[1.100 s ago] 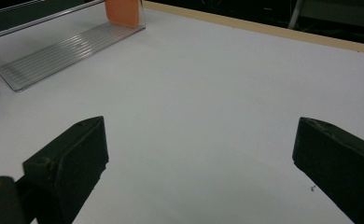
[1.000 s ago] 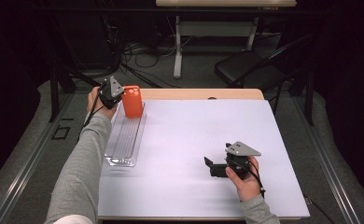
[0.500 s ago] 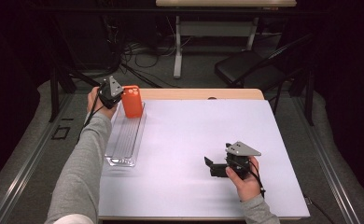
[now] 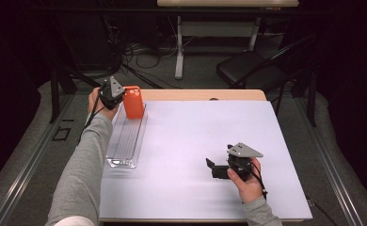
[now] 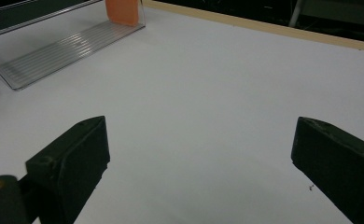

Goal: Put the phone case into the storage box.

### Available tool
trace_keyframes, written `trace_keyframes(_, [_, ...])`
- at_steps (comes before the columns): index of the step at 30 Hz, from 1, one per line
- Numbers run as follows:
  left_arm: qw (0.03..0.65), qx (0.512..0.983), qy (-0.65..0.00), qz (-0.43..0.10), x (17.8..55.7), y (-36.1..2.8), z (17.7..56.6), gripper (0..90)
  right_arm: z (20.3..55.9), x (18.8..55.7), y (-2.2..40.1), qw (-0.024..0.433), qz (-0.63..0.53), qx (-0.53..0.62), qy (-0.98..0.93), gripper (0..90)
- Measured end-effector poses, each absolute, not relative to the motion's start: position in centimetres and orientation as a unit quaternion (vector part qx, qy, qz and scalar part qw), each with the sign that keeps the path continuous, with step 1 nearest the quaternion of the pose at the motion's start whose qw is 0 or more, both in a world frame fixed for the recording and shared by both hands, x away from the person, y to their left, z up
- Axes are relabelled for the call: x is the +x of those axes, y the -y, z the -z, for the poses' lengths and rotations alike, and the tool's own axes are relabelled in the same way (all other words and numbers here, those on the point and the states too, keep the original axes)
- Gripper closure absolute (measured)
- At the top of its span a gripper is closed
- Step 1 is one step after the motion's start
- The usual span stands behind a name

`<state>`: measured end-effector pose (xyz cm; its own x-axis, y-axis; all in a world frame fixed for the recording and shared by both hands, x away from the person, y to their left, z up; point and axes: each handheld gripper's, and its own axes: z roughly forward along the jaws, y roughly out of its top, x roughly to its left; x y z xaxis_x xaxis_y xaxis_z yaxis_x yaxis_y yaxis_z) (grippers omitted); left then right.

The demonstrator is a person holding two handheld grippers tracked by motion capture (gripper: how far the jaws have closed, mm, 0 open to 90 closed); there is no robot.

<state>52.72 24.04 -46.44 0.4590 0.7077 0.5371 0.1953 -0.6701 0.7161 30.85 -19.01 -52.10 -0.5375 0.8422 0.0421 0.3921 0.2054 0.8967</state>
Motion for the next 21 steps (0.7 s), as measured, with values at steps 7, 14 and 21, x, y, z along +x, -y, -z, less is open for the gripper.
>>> trace_keyframes(7, [0.289,0.801,-0.290,-0.437,52.74,-23.88,46.66,68.0,52.10,30.86,19.00,0.239,-0.472,0.418,-0.739,4.2])
trace_keyframes(14, [0.291,0.798,-0.298,-0.436,52.67,-23.87,46.61,61.4,52.09,30.83,18.97,0.239,-0.471,0.418,-0.739,4.2])
trace_keyframes(21, [0.291,0.795,-0.309,-0.434,52.61,-23.95,46.53,54.6,52.13,30.82,18.88,0.240,-0.473,0.417,-0.738,4.2])
